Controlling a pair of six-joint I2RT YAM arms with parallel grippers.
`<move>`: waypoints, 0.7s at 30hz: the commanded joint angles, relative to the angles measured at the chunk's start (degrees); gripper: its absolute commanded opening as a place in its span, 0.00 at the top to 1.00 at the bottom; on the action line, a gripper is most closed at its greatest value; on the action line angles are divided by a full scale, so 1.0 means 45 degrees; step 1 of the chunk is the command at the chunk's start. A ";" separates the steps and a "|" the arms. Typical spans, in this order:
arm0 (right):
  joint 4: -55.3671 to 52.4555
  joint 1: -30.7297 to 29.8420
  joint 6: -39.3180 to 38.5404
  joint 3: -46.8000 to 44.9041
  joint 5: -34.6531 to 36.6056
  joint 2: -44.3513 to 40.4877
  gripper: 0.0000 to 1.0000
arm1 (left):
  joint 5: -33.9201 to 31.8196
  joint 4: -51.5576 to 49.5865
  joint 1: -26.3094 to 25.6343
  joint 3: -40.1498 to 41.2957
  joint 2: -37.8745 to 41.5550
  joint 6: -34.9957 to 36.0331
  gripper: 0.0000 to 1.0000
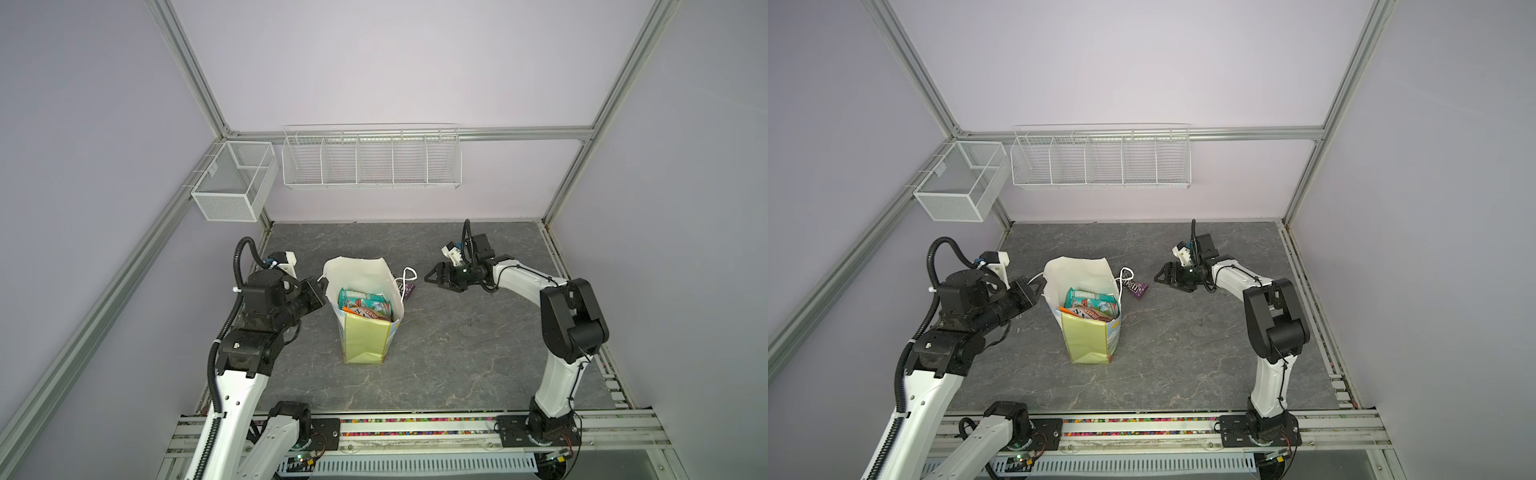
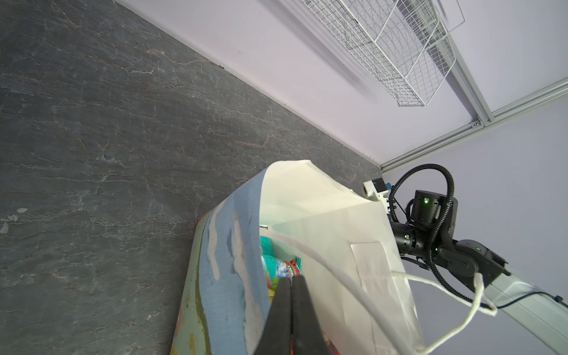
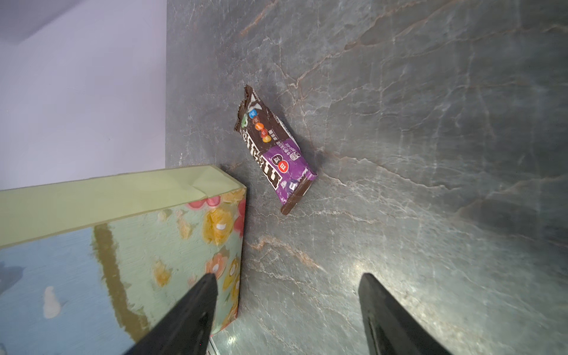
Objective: Place the snacks into the paper bag
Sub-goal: Pick up the snack at the center of the table.
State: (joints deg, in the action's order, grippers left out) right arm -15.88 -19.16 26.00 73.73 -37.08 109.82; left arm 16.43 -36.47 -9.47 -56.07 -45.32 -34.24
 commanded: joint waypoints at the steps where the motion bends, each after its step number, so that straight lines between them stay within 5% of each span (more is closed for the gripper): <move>1: 0.0365 0.0056 -0.0406 0.0037 -0.0738 0.0401 0.25 | -0.0109 0.0368 -0.0004 -0.0488 0.0105 0.0070 1.00; 21: 0.1402 0.0155 -0.0328 0.0333 -0.1790 0.1507 0.28 | -0.0167 0.0521 0.0006 -0.0430 -0.0084 0.0060 1.00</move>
State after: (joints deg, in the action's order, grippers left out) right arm -11.68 -18.68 25.41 74.32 -42.96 115.24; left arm 16.32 -36.21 -9.47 -56.07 -45.76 -34.24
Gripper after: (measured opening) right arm 0.724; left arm 0.047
